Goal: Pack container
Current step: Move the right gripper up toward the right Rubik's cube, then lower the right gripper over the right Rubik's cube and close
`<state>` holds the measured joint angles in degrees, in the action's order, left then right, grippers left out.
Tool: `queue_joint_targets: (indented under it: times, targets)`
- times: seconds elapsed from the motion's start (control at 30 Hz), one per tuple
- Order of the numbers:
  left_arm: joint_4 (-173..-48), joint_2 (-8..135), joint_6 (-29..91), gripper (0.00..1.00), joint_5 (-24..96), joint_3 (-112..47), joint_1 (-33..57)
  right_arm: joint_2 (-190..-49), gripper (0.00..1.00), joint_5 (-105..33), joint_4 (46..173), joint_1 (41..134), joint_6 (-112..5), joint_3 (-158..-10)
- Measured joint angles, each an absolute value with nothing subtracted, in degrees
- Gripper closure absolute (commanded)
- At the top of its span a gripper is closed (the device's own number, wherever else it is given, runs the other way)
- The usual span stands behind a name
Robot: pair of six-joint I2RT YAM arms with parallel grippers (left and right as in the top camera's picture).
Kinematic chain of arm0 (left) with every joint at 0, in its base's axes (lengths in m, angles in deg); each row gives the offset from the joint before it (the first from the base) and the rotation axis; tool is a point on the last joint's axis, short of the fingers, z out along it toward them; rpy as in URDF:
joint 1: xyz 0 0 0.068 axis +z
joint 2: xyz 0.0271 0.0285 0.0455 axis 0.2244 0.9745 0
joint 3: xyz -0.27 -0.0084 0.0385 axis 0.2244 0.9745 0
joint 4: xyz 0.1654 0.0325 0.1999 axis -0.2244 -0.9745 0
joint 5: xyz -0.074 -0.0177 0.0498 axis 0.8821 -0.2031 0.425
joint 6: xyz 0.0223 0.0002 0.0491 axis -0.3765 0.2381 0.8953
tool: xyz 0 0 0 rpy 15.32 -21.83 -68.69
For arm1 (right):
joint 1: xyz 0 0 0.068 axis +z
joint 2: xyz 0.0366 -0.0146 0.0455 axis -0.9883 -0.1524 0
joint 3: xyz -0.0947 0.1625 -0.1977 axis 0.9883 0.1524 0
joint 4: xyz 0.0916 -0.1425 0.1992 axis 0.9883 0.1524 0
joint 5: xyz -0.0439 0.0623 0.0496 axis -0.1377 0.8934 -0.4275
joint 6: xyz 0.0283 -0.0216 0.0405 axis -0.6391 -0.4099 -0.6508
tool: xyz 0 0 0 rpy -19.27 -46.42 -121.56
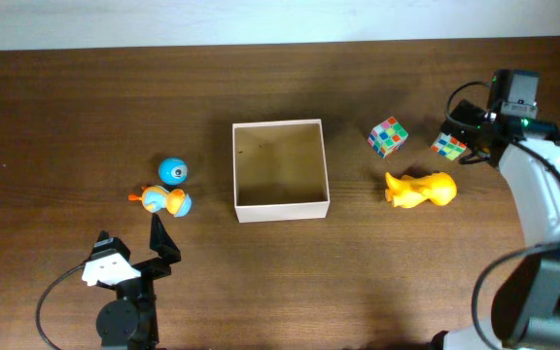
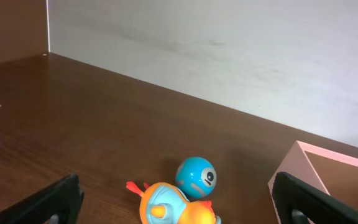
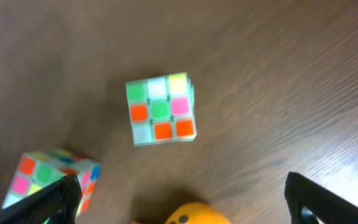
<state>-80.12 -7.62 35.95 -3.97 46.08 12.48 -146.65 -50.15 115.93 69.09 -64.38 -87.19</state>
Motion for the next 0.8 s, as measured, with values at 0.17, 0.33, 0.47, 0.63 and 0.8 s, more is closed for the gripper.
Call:
queue_joint_targets:
  times: [0.17, 0.33, 0.47, 0.63, 0.8]
  targets:
    - [-80.12, -7.62, 35.95, 0.01, -3.97, 46.08, 12.48, -153.66, 0.01, -46.72, 123.60, 68.18, -62.30, -95.89]
    - [-80.12, -7.59, 35.93, 0.01, -3.97, 46.08, 12.48, -159.32, 0.01, -45.56, 133.13, 68.02, -58.21, -109.70]
    - [-80.12, -7.62, 35.95, 0.01, -3.97, 46.08, 12.48, -163.98, 0.01, -45.12, 142.24, 68.02, -55.44, -120.26]
    - [-80.12, -7.59, 35.95, 0.01, -3.94, 46.08, 12.48, -168.81, 0.01, -44.88, 149.19, 68.02, -53.80, -124.74]
    - [-80.12, -7.62, 35.95, 0.01, -3.94, 46.08, 12.48, -171.24, 0.01, -44.23, 150.15, 68.02, -53.49, -124.74]
